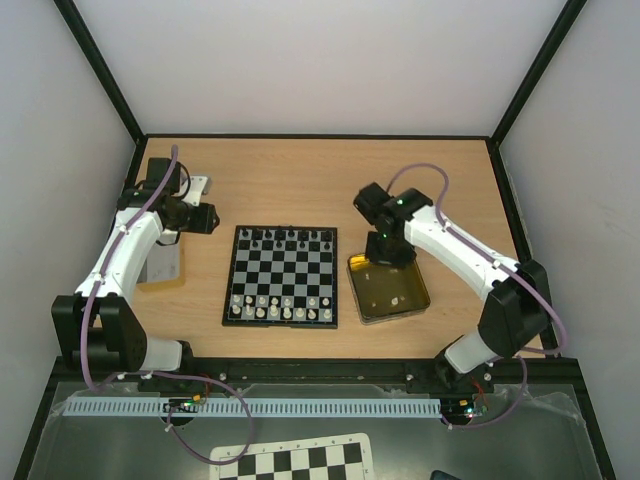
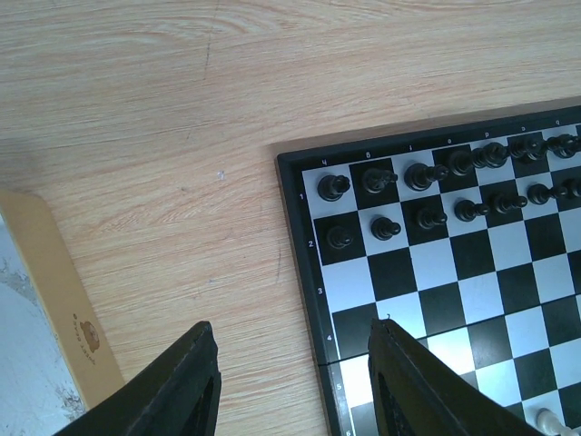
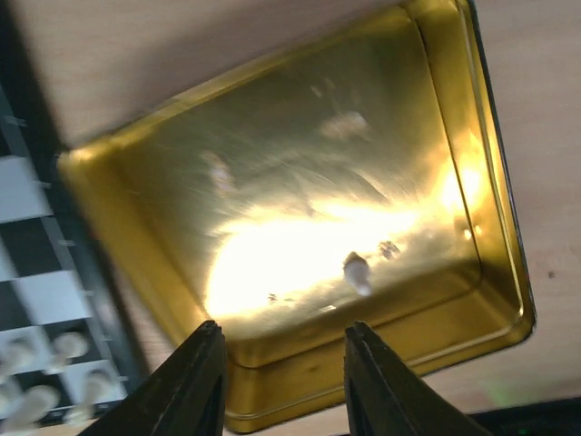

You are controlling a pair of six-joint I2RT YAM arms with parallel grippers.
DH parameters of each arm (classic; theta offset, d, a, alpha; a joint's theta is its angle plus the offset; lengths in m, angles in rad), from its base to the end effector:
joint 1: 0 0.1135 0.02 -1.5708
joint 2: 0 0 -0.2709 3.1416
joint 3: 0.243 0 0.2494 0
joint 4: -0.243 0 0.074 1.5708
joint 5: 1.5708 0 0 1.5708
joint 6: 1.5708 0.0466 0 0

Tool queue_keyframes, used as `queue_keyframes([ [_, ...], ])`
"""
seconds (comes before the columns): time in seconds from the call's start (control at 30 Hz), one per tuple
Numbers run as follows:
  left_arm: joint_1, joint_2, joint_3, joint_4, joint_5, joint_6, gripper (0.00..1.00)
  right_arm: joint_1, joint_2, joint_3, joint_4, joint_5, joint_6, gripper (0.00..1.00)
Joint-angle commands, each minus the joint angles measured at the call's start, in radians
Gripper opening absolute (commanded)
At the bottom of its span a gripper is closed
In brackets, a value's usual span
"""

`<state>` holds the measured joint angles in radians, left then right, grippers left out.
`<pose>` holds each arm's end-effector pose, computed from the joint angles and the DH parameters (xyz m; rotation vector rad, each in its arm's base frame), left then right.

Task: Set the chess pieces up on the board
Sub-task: Pick up the chess piece from the storage box.

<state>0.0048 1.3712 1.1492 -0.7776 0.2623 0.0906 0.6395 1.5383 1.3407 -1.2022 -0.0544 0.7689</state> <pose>0.2800 -0.0107 0.2841 0.2076 2.5376 -0.2996 0.2238 0.1696 0.2768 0.1894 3.0318 0.2315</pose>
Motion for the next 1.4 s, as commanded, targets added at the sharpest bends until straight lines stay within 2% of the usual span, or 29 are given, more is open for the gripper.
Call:
queue_keyframes([
  [0.0, -0.004, 0.001, 0.029, -0.023, 0.004, 0.011, 0.46, -0.071, -0.070, -0.192, 0.098, -0.044, -0.018, 0.34],
  [0.27, -0.003, -0.009, 0.044, -0.038, -0.011, 0.013, 0.46, -0.122, -0.102, -0.404, 0.242, -0.106, -0.033, 0.33],
  [0.57, -0.003, -0.014, 0.047, -0.045, -0.025, 0.016, 0.46, -0.139, -0.079, -0.519, 0.362, -0.142, -0.022, 0.31],
  [1.0, -0.003, -0.022, 0.046, -0.049, -0.031, 0.019, 0.46, -0.160, -0.031, -0.527, 0.387, -0.125, -0.049, 0.25],
  [1.17, -0.003, -0.021, 0.040, -0.043, -0.026, 0.017, 0.46, -0.159, -0.041, -0.517, 0.360, -0.115, -0.050, 0.03],
  [1.37, -0.003, -0.015, 0.038, -0.036, -0.021, 0.016, 0.46, -0.157, -0.070, -0.346, 0.232, -0.096, -0.053, 0.02],
])
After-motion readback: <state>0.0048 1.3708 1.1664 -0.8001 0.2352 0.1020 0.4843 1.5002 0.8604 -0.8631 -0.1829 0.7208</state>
